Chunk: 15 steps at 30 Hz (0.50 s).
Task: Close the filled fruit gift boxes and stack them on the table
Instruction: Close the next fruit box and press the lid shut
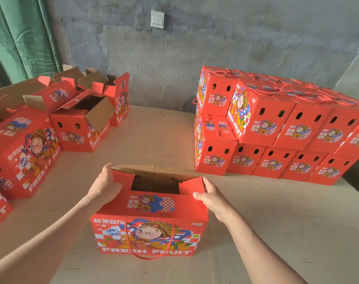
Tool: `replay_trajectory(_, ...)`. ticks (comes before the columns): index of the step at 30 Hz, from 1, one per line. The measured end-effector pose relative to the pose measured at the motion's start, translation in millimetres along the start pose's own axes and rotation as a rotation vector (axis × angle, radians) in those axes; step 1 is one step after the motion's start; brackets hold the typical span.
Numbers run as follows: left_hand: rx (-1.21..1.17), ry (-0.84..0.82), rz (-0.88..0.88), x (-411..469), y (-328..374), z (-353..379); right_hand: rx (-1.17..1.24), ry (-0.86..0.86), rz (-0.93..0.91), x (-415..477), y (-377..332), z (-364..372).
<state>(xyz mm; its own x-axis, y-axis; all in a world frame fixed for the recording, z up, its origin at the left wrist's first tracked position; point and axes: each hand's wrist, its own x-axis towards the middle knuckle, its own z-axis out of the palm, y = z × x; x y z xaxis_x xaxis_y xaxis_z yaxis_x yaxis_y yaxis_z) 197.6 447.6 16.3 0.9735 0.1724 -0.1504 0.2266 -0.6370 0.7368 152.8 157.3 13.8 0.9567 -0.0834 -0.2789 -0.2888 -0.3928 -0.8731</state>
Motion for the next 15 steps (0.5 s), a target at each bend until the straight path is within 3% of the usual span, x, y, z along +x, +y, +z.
replay_trajectory(6, -0.167, 0.024, 0.074, 3, -13, -2, 0.077, -0.174, 0.087, 16, -10, -15)
replay_trajectory(15, -0.168, 0.062, 0.175, -2, -14, 0, 0.135, -0.147, 0.012, 19, 5, -13)
